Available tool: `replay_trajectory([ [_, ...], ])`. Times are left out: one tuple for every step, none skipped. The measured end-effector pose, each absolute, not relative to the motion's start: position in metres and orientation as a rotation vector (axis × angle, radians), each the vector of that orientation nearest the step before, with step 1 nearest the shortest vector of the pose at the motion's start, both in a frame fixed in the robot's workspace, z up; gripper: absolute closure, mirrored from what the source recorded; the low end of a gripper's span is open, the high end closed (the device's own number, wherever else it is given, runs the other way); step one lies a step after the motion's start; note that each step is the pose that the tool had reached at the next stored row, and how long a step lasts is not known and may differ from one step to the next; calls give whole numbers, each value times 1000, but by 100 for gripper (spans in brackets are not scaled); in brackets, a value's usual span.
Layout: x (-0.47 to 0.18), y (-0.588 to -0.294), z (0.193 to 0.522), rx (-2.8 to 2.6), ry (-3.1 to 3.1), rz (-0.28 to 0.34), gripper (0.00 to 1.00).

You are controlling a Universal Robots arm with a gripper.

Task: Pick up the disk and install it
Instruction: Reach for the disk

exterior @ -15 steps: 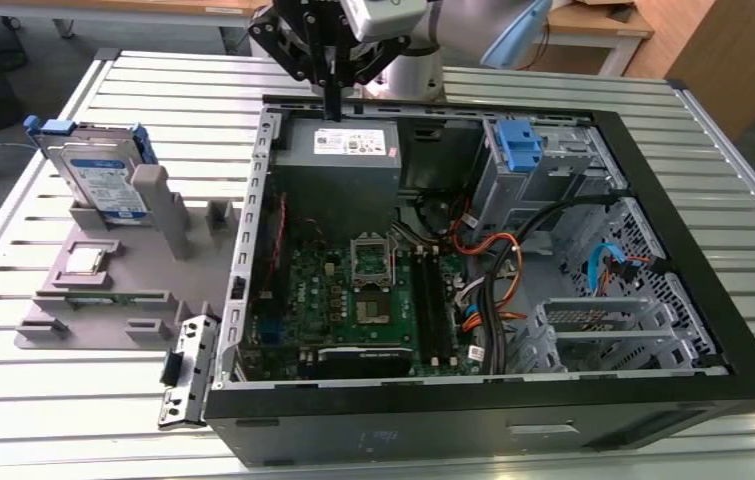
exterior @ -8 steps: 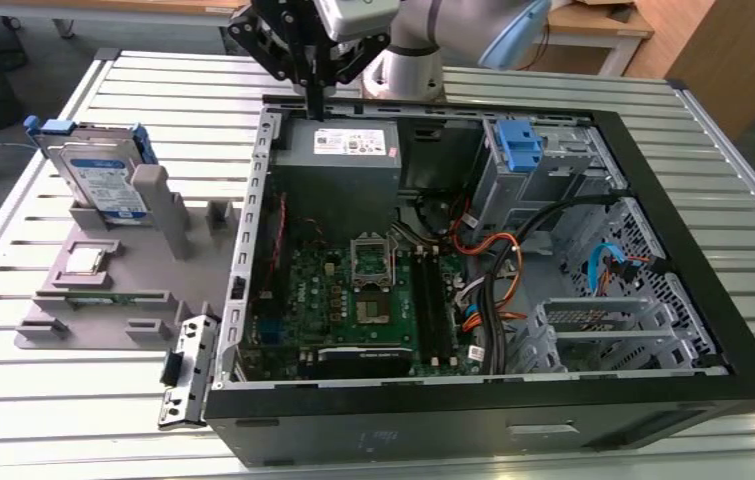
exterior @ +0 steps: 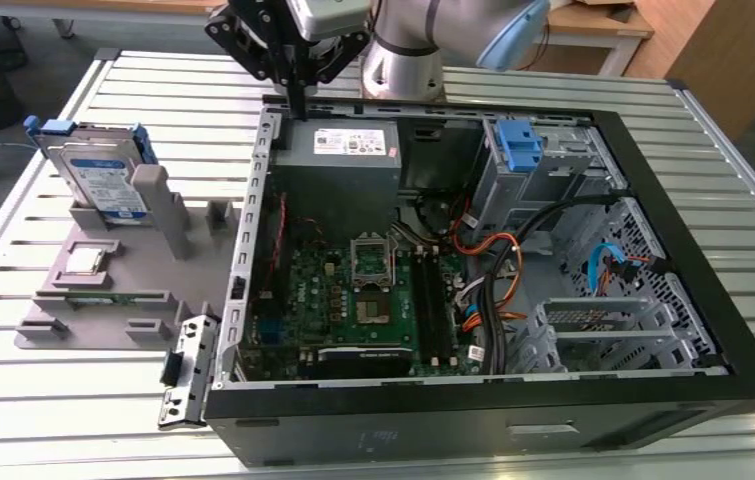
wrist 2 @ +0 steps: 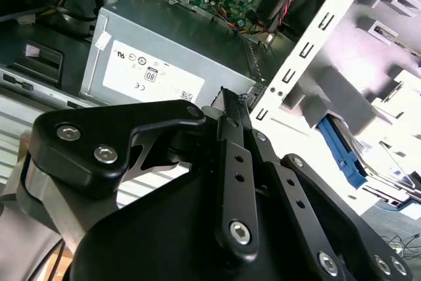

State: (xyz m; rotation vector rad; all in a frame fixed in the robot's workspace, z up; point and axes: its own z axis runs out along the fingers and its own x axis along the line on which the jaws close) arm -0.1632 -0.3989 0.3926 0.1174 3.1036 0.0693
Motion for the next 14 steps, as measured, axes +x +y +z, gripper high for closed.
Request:
replay_trajectory([
  [-163,-399,393,117,3104,69,90],
  [-164,-399,393,117,3104,69,90],
  [-164,-399,393,117,3104,69,90],
  [-165,-399,393,117,3104,69,90],
  [-166,-399,393,117,3104,69,90],
  [-167,-399,393,117,3103,69,90],
  [-168,-399,393,117,3103,69,90],
  [-170,-399,393,117,3103,69,90],
  [-173,-399,393,117,3102,69,90],
  [-176,-399,393,117,3101,69,90],
  [-179,-399,393,117,3100,69,90],
  [-182,-399,392,117,3099,69,90],
  [-185,-399,392,117,3099,69,90],
  [-187,-399,392,117,3098,69,90],
])
